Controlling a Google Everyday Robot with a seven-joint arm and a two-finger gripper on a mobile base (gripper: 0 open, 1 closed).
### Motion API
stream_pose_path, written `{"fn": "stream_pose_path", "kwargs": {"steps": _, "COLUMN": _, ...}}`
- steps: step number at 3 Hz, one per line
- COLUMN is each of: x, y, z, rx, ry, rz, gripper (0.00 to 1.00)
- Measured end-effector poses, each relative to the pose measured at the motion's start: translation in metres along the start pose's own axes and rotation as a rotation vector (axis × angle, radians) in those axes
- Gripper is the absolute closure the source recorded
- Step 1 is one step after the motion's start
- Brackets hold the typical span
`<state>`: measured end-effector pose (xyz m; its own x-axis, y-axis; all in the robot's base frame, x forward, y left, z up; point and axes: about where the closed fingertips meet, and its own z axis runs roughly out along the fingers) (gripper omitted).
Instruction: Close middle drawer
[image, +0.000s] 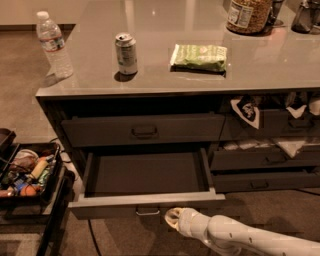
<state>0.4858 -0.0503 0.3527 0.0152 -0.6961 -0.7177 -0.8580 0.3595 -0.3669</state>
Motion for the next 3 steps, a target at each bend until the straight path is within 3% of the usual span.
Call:
{"fn": "stream_pose_path", "kwargs": {"steps": 2, "x": -0.019, "y": -0.074, "z": 0.003, "rx": 0.055, "ry": 0.051, "rz": -0.099, "gripper": 1.00}}
{"fn": "stream_pose_path", "kwargs": {"steps": 3, "x": -0.033, "y": -0.092, "z": 0.002, "rx": 0.068, "ry": 0.041, "rz": -0.147, "gripper": 1.00}}
